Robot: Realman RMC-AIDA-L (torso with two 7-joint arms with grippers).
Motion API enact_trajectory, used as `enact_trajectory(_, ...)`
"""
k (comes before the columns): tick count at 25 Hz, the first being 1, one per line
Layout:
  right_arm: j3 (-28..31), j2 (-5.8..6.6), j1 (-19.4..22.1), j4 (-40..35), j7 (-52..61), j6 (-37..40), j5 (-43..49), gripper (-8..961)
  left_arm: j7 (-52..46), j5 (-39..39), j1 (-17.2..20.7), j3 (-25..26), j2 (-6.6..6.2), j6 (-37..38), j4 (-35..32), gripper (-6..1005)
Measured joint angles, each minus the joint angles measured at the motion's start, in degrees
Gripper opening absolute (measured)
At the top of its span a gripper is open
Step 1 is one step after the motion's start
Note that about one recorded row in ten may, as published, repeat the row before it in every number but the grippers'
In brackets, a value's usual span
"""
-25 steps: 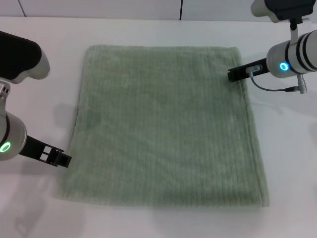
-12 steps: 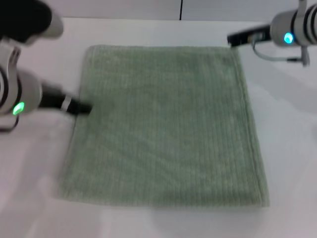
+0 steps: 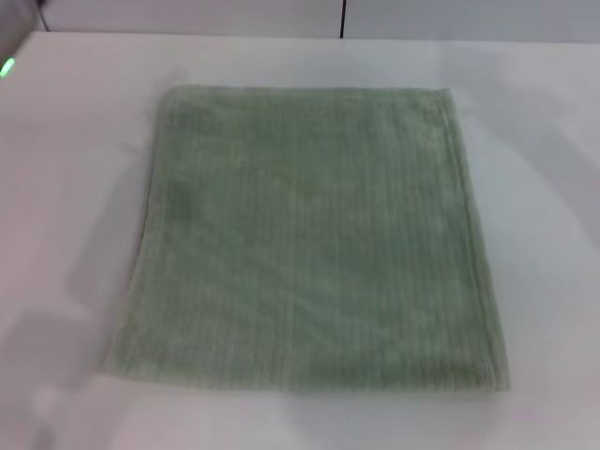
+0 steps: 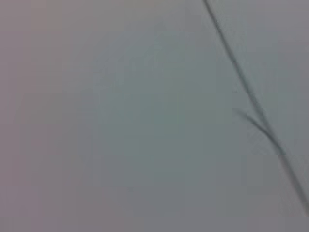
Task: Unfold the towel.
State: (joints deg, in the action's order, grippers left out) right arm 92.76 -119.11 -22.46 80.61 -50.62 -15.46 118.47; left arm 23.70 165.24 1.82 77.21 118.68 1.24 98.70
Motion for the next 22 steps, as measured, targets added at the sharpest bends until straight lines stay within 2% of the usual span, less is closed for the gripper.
enact_trajectory(1, -2.4, 0.04, 2.8, 1.5, -4.3, 4.7, -4.5, -2, -0.1, -0.5, 0.3, -0.1, 0.04, 7.4, -3.3, 699)
enact_trajectory(2, -2.4, 0.04, 2.8, 1.5, -4.3, 4.7, -4.5, -2, -0.5, -1.4, 0.4, -0.2, 0.04, 14.7, -7.4, 699)
enact_trajectory(3, -4.9, 0.04, 5.7, 2.9, -9.0, 9.7, -8.9, -2, -0.9, -2.8, 0.1, -0.3, 0.03, 20.1, -11.2, 700)
enact_trajectory(4, -9.4, -0.06, 10.8, 4.7, -17.3, 18.4, -15.8, -2, -1.7, -6.2, -0.9, -0.9, 0.01, 29.9, -19.0, 700)
enact_trajectory(5, -9.4, -0.06, 10.8, 4.7, -17.3, 18.4, -15.8, -2, -1.7, -6.2, -0.9, -0.9, 0.01, 29.9, -19.0, 700)
enact_trajectory(6, -11.2, -0.05, 12.4, 5.1, -19.4, 21.6, -17.3, -2, -2.1, -8.2, -1.5, -1.5, -0.02, 35.1, -23.6, 700)
enact_trajectory(7, -15.1, 0.06, 15.6, 5.7, -21.5, 27.5, -17.7, -2, -2.5, -11.1, -2.1, -3.1, -0.02, 43.2, -30.4, 700)
enact_trajectory(8, -15.1, 0.06, 15.6, 5.7, -21.5, 27.5, -17.7, -2, -2.5, -11.1, -2.1, -3.1, -0.02, 43.2, -30.4, 700)
enact_trajectory(9, -18.8, 0.08, 17.9, 6.0, -20.7, 33.8, -14.0, -2, -2.6, -13.8, -2.6, -5.0, -0.02, 50.5, -36.1, 700)
enact_trajectory(10, -18.8, 0.08, 17.9, 6.0, -20.7, 33.8, -14.0, -2, -2.6, -13.8, -2.6, -5.0, -0.02, 50.5, -36.1, 700)
enact_trajectory(11, -23.5, 0.22, 18.9, 5.0, -16.5, 43.2, -5.8, -2, -2.6, -15.0, -2.7, -5.8, -0.03, 53.2, -38.3, 700)
enact_trajectory(12, -23.5, 0.22, 18.9, 5.0, -16.5, 43.2, -5.8, -2, -2.6, -15.9, -2.9, -6.2, -0.02, 54.6, -39.8, 700)
enact_trajectory(13, -25.9, 0.33, 19.2, 3.9, -13.3, 48.4, -0.4, -2, -2.6, -16.7, -3.1, -6.4, -0.03, 55.6, -41.4, 700)
enact_trajectory(14, -29.1, 0.4, 19.2, -1.5, -2.7, 60.5, 13.9, -2, -2.6, -18.0, -3.6, -6.5, -0.03, 56.4, -43.3, 700)
enact_trajectory(15, -29.1, 0.4, 19.2, -1.5, -2.7, 60.5, 13.9, -2, -2.6, -18.0, -3.6, -6.5, -0.03, 56.4, -43.3, 700)
enact_trajectory(16, -29.9, 0.32, 18.6, -9.7, 10.9, 71.6, 26.3, -2, -2.6, -18.5, -3.8, -6.5, -0.04, 56.5, -43.8, 700)
enact_trajectory(17, -29.9, 0.32, 18.6, -9.7, 10.9, 71.6, 26.3, -2, -2.6, -19.2, -4.1, -6.5, -0.03, 56.5, -44.7, 700)
enact_trajectory(18, -29.6, 0.32, 17.9, -14.3, 18.6, 77.4, 31.7, -2, -2.6, -19.5, -4.2, -6.5, -0.03, 56.6, -45.0, 700)
enact_trajectory(19, -27.9, 0.28, 15.8, -23.8, 31.0, 88.0, 38.8, -2, -2.7, -20.0, -4.5, -6.6, -0.03, 56.6, -45.6, 700)
enact_trajectory(20, -27.9, 0.28, 15.8, -23.8, 31.0, 88.0, 38.8, -2, -2.9, -20.3, -4.7, -6.6, -0.06, 56.7, -46.1, 700)
enact_trajectory(21, -26.7, 0.07, 13.4, -33.4, 39.1, 97.8, 41.6, -2, -3.1, -20.5, -4.9, -6.6, -0.09, 56.9, -46.7, 700)
enact_trajectory(22, -26.5, -0.04, 12.6, -37.3, 41.6, 101.9, 41.6, -2, -3.2, -20.5, -5.1, -6.6, -0.09, 57.0, -47.0, 700)
